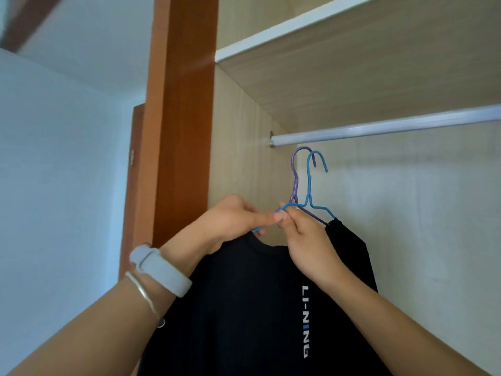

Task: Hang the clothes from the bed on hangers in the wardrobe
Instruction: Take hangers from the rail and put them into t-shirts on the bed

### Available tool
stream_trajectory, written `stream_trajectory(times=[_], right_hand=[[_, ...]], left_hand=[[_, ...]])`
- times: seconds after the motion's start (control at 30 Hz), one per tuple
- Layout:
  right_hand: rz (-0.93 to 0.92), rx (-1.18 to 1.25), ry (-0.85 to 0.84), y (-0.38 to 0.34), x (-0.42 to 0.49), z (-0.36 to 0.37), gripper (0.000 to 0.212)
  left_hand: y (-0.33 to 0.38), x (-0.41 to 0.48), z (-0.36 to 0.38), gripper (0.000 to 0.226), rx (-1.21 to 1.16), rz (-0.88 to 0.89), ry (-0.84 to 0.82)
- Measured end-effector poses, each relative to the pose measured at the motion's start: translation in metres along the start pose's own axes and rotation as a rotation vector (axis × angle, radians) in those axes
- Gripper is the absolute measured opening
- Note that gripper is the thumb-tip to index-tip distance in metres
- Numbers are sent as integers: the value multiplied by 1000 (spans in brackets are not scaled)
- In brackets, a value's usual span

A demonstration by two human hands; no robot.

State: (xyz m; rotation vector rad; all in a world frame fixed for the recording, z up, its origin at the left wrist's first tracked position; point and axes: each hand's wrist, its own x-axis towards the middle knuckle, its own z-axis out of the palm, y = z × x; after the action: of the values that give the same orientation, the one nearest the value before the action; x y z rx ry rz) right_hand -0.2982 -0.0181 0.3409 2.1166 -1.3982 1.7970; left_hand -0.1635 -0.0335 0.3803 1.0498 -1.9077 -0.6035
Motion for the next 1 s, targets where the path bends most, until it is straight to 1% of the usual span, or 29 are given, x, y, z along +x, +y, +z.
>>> stream_trajectory(times=[0.13,0.23,0.33,0.37,0.4,0.47,0.5,0.53,0.57,0.63,0.67,0.7,0.73,0.77,0.8,0.9,1.0], right_hand=[[30,139,-68,-11,-37,9,36],[55,344,-57,-27,-69,22,20],[38,536,-124,-48,-97,33,14],[3,573,-126,-53,-103,34,14],[-68,566,-98,-57,-107,35,14],[-233,428,-65,-60,-110,41,11],[-286,360,-96,-61,-110,48,20],[-317,311,-183,-63,-111,58,29],[-322,277,-300,-66,-113,70,32],[-355,197,-545,-78,-123,101,38],[-397,170,-646,-87,-129,117,40],[-448,179,-719,-97,-136,134,40],[-491,209,-757,-109,-143,149,40],[-520,253,-769,-121,-148,164,39],[-534,293,-771,-132,-153,179,39],[-599,293,-740,-167,-158,225,40],[-698,260,-736,-203,-159,277,40]], left_hand=[[-12,-55,-10,32,39,-108,-12],[-23,-100,-26,30,66,-185,23],[-30,-151,-46,22,104,-276,79],[-33,-168,-55,22,118,-307,98],[-36,-186,-64,22,127,-333,117],[-43,-220,-84,20,141,-397,166],[-47,-236,-94,19,141,-430,195],[-51,-252,-105,20,130,-456,227],[-55,-267,-116,24,113,-475,252],[-62,-294,-136,45,108,-484,257],[-66,-307,-146,50,131,-490,256],[-69,-318,-154,44,145,-503,271],[-72,-329,-164,34,143,-517,298],[-76,-339,-174,27,138,-533,325],[-80,-348,-183,25,140,-548,350],[-95,-373,-214,31,199,-590,402],[-116,-391,-251,16,305,-646,439]])
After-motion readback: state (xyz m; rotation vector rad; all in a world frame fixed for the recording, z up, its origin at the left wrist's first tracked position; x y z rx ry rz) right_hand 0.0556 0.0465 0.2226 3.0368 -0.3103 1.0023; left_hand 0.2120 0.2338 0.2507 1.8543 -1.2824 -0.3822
